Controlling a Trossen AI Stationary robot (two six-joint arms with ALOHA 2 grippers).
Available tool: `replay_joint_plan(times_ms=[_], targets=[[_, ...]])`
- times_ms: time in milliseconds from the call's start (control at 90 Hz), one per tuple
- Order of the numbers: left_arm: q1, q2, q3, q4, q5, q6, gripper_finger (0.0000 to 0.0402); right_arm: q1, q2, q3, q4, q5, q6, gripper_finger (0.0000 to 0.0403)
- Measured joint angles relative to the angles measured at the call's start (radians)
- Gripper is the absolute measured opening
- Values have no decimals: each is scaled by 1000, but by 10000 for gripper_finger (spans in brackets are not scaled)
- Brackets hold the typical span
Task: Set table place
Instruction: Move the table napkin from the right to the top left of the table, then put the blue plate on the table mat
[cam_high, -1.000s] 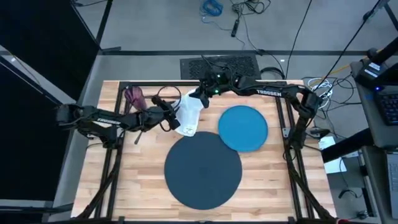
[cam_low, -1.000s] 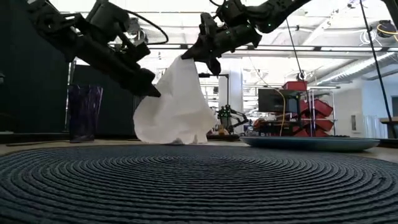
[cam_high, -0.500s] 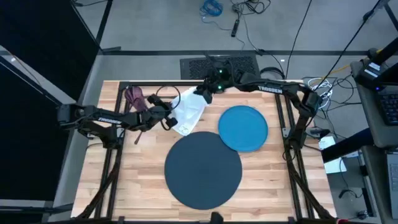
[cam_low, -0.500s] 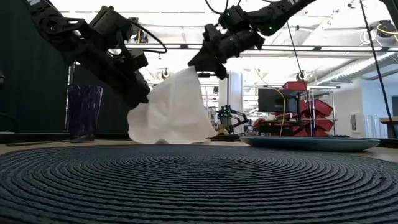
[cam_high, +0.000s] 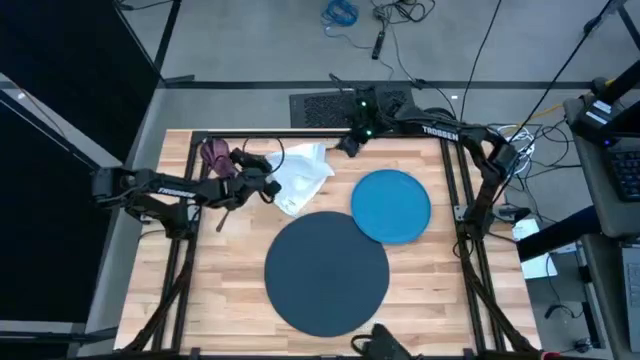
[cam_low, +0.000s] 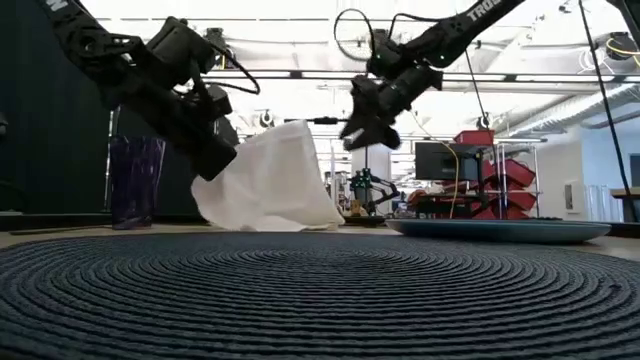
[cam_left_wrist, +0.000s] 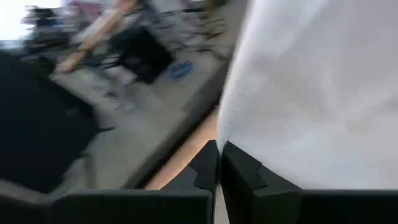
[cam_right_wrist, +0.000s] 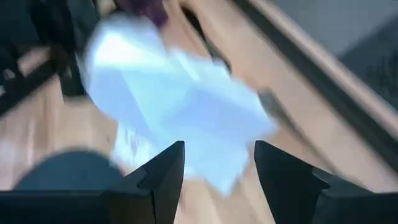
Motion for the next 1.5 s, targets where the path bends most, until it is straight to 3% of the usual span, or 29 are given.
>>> replay_joint_plan(times_ms=[67,144,333,544,656,733,922,1033,1267,1500], targets=[[-20,-14,0,-5,-89,10,0,-1,0,0,-69,42,-31,183],[-40,-49,0,-3,-96,18,0,-1,0,0,-109,75,-55,183],[-50,-146,0,12,58,65,16,-3,0,0,-86,87,-77,183],[-50,-180,0,5,180,66,81,-14,0,0,-81,86,-84,183],[-50,-180,0,1,173,57,119,-27,0,0,-117,88,-78,183],[-50,-180,0,0,110,11,140,-38,-2,0,-171,92,-80,183],[-70,-229,0,-5,29,-19,166,-55,-29,-23,-261,192,-82,183],[-103,-291,0,-4,63,-35,169,-64,-81,-90,-245,219,-82,183],[-119,-455,0,-19,321,-123,170,-109,-276,-330,-170,267,18,183],[-117,-471,0,3,378,-115,169,-114,-425,-603,-174,271,172,183]])
